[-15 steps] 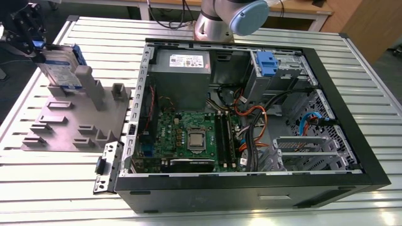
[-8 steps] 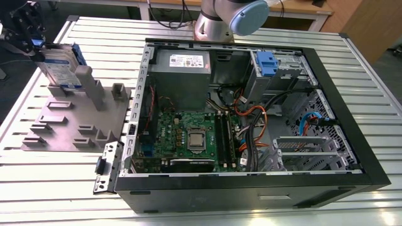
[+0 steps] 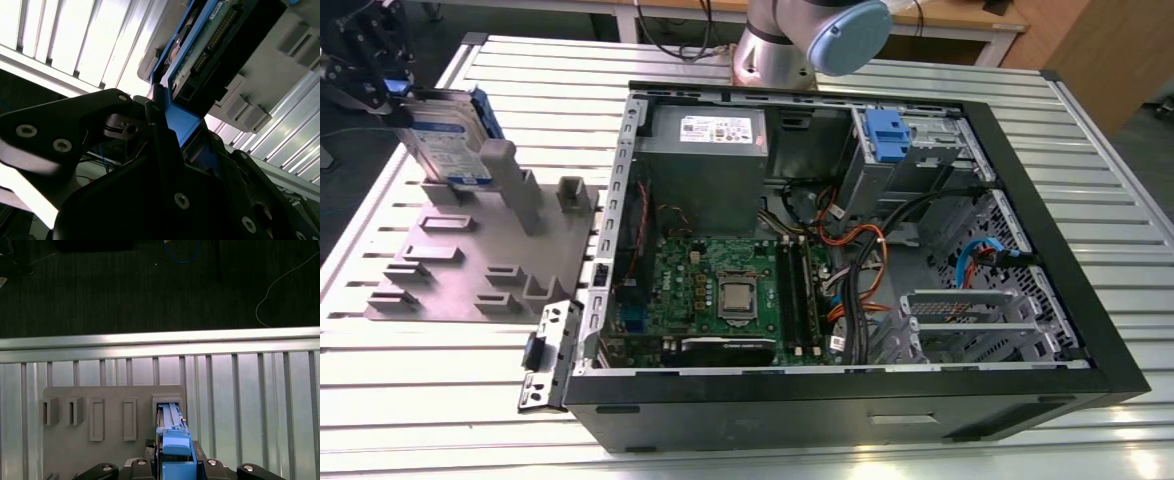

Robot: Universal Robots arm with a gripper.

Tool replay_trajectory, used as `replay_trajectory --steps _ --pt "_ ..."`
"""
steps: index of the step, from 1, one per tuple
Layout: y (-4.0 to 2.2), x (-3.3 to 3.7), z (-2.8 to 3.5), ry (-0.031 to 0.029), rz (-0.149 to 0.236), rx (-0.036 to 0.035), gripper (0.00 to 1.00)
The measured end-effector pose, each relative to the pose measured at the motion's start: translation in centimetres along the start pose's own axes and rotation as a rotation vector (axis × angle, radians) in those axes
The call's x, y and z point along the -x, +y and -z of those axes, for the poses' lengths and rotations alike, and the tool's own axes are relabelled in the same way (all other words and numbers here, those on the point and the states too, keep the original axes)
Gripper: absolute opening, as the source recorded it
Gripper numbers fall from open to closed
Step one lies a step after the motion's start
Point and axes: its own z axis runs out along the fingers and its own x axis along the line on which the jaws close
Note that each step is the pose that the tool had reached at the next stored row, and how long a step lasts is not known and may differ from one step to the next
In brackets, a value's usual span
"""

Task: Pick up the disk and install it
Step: 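Pick up the disk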

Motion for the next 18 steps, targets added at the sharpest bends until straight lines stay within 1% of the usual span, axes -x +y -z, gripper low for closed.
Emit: replay_trajectory --steps 18 --pt "0.00 0.01 0.37 0.0000 0.000 0.0000 0.37"
